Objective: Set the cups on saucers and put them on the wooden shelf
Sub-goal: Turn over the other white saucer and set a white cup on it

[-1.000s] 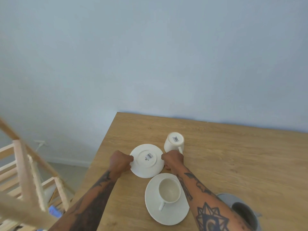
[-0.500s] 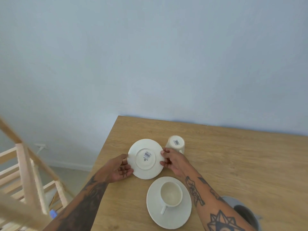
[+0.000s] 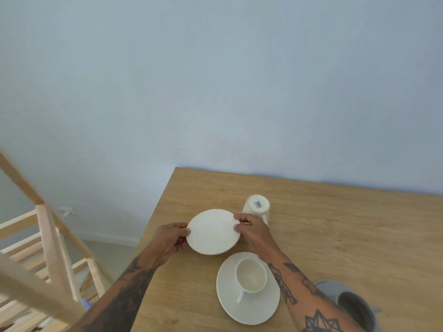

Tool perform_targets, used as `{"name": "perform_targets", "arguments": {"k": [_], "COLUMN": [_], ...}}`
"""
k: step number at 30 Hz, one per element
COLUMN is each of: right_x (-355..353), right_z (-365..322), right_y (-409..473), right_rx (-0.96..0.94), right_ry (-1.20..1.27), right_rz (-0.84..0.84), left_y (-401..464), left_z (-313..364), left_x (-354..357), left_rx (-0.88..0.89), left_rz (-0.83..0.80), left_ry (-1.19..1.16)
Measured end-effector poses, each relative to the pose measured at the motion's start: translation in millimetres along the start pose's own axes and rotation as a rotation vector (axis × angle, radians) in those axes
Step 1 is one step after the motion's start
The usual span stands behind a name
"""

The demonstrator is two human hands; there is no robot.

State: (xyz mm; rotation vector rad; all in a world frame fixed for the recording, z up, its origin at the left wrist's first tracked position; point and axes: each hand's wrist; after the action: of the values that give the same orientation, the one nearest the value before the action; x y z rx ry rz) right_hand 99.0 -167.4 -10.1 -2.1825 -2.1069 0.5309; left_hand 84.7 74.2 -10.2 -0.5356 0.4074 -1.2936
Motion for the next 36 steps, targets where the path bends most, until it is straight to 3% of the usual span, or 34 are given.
{"name": "perform_targets", "arguments": {"k": [7,17,19,21,25,27,36], "right_x": [11,12,3,-14,-55,-61,-49], "right_z": [10,1,-4,-3,3,6,-4], "right_y": [6,2,-8,-18,-24,-19,18], "right_rx": [-0.137,-0.140,-0.188,-0.112,0.513,0.672,0.770], "right_ry": [-0.449,-0.631,-0.532,-0.342,0.469,0.737,1.037], "right_rz": [0.021,-0.065,0.001,0.149,0.148,0.171,0.196], "left_y": [3,-1,0,1,2,4,2], "left_z": [-29,-28,-29,-29,-32,-33,-37], "left_x": [-2,-1,-2,-3,-5,-6,-5], "left_rx": [0.155,0.212,0.208,0.205,0.217,0.225,0.265], "left_rz": [0.065,0.090,0.088,0.079,0.070,0.068,0.056], "left_ry": [0.182,0.422,0.408,0.391,0.392,0.388,0.392]}}
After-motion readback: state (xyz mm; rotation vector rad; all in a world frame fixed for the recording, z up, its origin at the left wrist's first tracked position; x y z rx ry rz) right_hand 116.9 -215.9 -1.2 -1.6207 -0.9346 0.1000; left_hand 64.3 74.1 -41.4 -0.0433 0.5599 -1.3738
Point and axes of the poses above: each hand's wrist, its own y-axis towards the middle knuckle, its own x-axis out of the palm, z = x × y, and after that the axes turned 2 degrees about z, right-handed
